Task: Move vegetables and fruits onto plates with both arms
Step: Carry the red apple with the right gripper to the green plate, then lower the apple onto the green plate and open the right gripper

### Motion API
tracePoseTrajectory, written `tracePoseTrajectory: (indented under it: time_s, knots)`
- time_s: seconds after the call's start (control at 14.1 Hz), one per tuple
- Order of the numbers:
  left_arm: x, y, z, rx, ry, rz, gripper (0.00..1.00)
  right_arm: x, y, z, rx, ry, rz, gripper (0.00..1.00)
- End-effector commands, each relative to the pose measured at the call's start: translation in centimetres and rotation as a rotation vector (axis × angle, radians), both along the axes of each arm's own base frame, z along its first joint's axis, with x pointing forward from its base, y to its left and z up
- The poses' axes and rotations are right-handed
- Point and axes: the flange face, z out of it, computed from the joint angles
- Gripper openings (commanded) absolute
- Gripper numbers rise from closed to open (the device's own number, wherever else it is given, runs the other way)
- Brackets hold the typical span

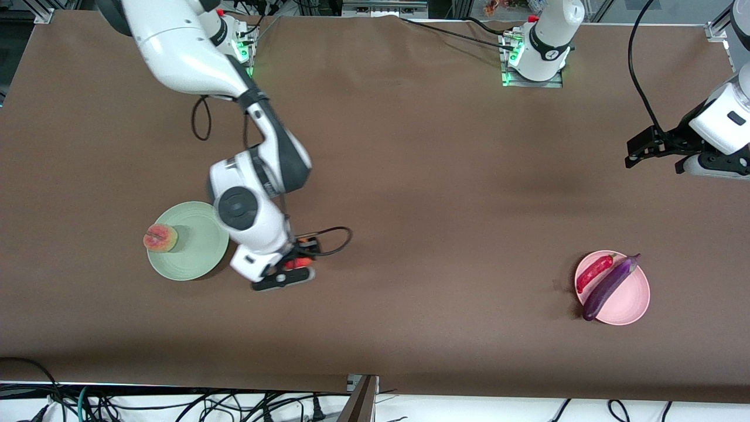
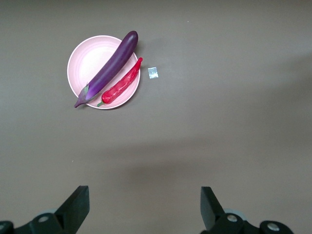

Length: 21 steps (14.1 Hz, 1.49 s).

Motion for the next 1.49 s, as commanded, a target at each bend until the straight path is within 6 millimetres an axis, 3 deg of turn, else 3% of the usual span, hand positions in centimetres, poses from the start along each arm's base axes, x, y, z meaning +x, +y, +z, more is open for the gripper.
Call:
tracePoseTrajectory:
  time_s: [0.0, 0.21, 0.36, 0.64, 0.85, 0.93, 1.0, 1.07, 1.21, 1.42]
  knots:
    - [-0.4, -0.3, -0.1, -0.017, 0.012, -0.017, 1.00, 0.6, -9.5, 0.3, 0.000, 0.085, 0.027, 0.39]
    - [0.2, -0.2, 0.0, -0.018, 0.010, -0.018, 1.00, 0.9, -16.6, -0.7, -0.044, 0.123, 0.032, 0.40]
    - [-0.2, -0.6, -0.2, -0.017, 0.048, -0.029, 1.00, 0.7, -19.9, -2.2, -0.072, 0.128, 0.014, 0.40]
    - [-0.1, 0.2, -0.4, 0.001, 0.052, -0.023, 1.00, -1.5, -21.5, -5.7, -0.080, 0.128, -0.005, 0.44]
    - [0.0, -0.9, 0.2, 0.003, 0.043, -0.037, 1.00, -2.6, -21.8, -7.5, -0.082, 0.117, 0.000, 0.44]
    - [0.0, -1.8, 0.2, 0.005, 0.041, -0.051, 1.00, -2.6, -21.8, -7.6, -0.080, 0.121, -0.003, 0.57]
    - [0.0, -1.9, 0.2, 0.005, 0.038, -0.053, 1.00, -2.3, -21.7, -7.1, -0.077, 0.113, -0.020, 0.99]
    - [0.0, -1.9, 0.2, 0.005, 0.040, -0.053, 1.00, -1.3, -21.5, -5.6, -0.074, 0.084, -0.016, 1.00]
    - [0.0, -2.0, 0.2, 0.005, 0.040, -0.054, 1.00, 0.6, -23.3, -1.7, -0.089, 0.062, -0.031, 1.00]
    - [0.0, -2.5, 0.2, 0.005, 0.041, -0.062, 1.00, 1.9, -23.1, 6.5, -0.090, 0.065, -0.041, 1.00]
